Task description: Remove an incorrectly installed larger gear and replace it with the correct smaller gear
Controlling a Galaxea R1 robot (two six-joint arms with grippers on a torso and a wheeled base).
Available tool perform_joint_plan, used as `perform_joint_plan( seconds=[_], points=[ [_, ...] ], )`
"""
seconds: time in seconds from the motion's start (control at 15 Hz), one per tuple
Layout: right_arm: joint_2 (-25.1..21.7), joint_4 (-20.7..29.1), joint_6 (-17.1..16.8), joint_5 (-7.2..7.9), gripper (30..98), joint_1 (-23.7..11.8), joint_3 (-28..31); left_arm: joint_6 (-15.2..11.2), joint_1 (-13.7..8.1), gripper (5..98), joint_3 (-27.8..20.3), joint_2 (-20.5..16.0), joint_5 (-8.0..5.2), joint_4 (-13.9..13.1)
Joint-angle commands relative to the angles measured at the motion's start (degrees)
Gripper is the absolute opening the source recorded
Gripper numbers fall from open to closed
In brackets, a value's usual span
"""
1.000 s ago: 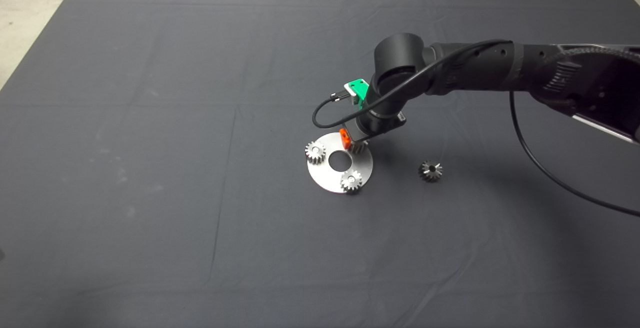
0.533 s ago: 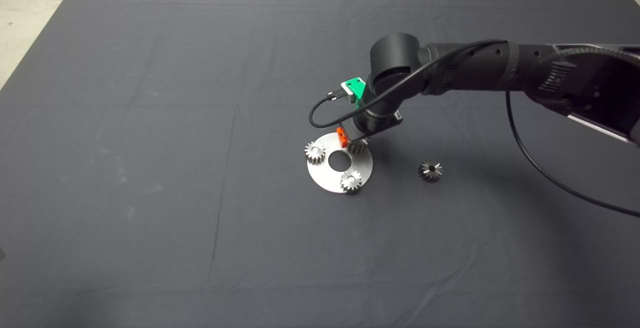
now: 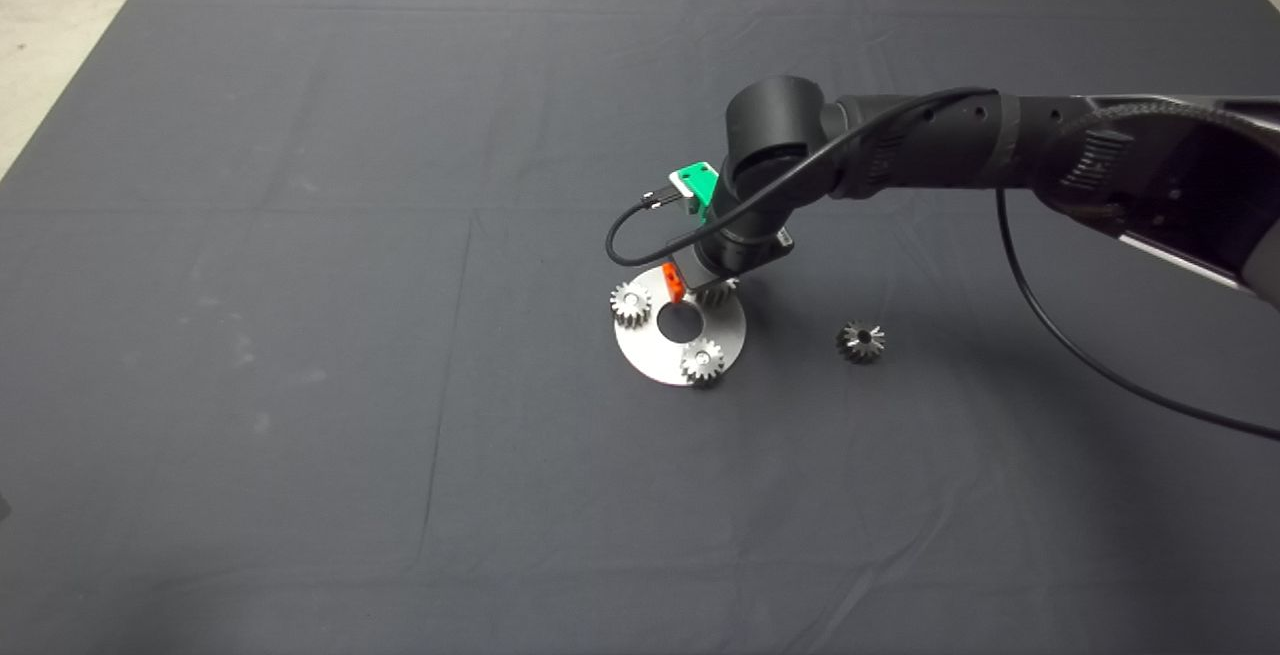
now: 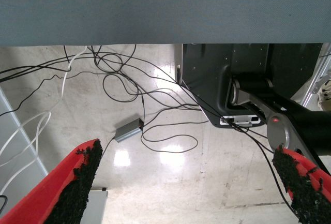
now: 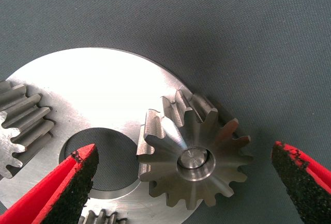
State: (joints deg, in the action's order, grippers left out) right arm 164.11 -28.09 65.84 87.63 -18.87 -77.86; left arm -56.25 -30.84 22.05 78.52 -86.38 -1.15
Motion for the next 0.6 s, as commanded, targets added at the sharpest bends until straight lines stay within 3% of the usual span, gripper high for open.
perform_joint_plan(
  seconds=[0.0,0.53],
  points=[
    [-0.14,-1.71,0.25,4.66,87.7,-0.64,0.09,0.00,0.08,84.3,-0.80,-0.33,-0.12,-0.70],
    [-0.49,-1.71,0.34,4.66,86.5,-0.20,0.18,0.09,0.08,84.3,-0.80,-0.51,-0.19,-0.70]
  ],
)
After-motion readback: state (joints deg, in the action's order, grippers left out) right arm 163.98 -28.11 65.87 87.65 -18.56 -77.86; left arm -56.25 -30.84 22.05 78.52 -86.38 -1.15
